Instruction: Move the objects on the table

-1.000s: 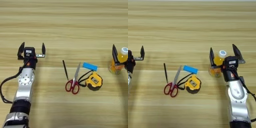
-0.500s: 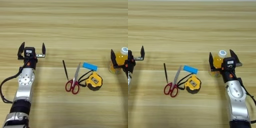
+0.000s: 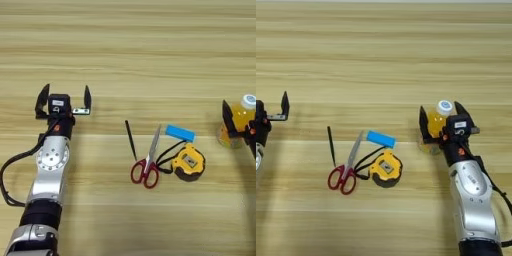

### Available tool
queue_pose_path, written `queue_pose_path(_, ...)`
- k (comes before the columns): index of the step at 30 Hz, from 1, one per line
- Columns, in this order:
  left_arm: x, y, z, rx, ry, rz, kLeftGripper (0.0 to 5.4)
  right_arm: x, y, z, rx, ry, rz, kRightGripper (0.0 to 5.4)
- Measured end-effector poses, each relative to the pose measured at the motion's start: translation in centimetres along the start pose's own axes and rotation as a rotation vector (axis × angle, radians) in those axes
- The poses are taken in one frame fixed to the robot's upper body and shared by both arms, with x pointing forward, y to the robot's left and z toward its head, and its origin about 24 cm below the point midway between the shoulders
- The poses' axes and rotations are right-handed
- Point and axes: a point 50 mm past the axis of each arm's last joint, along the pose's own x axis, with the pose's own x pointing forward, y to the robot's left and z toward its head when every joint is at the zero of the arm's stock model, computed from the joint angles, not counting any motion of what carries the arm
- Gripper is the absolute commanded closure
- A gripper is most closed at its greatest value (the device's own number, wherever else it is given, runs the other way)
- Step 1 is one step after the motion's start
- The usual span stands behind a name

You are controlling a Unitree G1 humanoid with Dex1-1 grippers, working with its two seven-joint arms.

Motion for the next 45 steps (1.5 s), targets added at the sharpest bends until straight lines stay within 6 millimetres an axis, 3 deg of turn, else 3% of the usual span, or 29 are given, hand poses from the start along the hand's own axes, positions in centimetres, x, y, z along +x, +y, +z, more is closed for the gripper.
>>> queue_pose_path(8, 0.0, 0.0, 0.0, 0.0, -0.002, 0.0, 0.0, 0.0, 0.1, -0.1, 0.003, 0.006, 0.007, 1.97)
queue_pose_path(34, 0.0, 0.0, 0.3, 0.001, -0.011, 0.0, 0.0, 0.0, -0.1, 0.1, 0.036, 0.015, 0.021, 1.99)
queue_pose_path(45, -0.5, -1.3, 0.5, 0.028, -0.005, -0.041, 0.0, 0.1, -0.1, 1.3, 0.07, 0.013, 0.03, 1.99)
